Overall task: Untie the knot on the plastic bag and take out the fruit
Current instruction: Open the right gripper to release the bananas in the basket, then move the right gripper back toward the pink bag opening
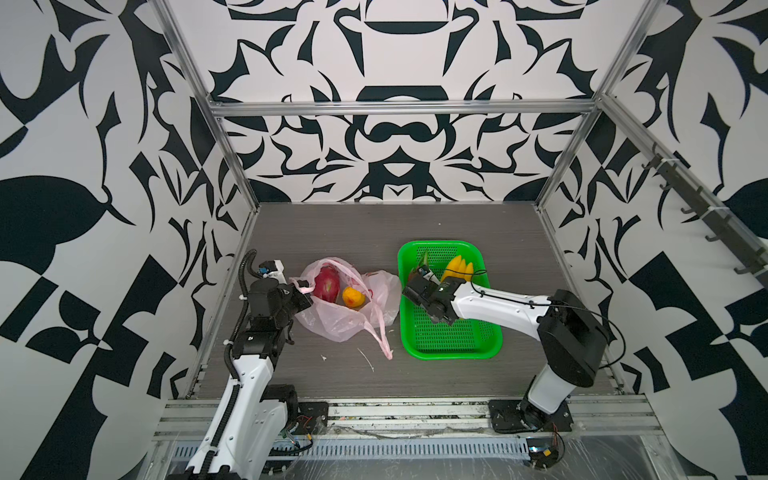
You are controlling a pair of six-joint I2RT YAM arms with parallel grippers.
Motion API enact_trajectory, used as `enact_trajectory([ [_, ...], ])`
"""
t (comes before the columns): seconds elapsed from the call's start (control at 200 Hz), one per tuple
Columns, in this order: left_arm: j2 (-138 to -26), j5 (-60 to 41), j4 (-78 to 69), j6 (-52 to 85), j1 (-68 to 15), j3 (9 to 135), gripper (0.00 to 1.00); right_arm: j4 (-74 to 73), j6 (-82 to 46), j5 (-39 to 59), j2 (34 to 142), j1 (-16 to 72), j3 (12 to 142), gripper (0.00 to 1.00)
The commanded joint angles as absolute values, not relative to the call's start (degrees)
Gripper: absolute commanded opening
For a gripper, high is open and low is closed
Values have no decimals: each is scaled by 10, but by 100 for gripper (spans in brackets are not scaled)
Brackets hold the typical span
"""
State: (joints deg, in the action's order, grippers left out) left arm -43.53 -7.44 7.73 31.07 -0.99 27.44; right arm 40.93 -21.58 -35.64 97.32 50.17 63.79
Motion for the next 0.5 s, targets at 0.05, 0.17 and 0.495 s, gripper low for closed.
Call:
enact_trajectory([
  [0.05, -433, -71, 80, 310, -9, 284, 0, 399, -201, -362, 969, 497, 634, 43],
  [0.17, -433, -70, 81, 310, -9, 285, 0, 382, -199, -345, 969, 497, 626, 54],
  [0.495, -431, -66, 89, 307, -9, 293, 0, 374, -189, -306, 936, 497, 634, 68],
])
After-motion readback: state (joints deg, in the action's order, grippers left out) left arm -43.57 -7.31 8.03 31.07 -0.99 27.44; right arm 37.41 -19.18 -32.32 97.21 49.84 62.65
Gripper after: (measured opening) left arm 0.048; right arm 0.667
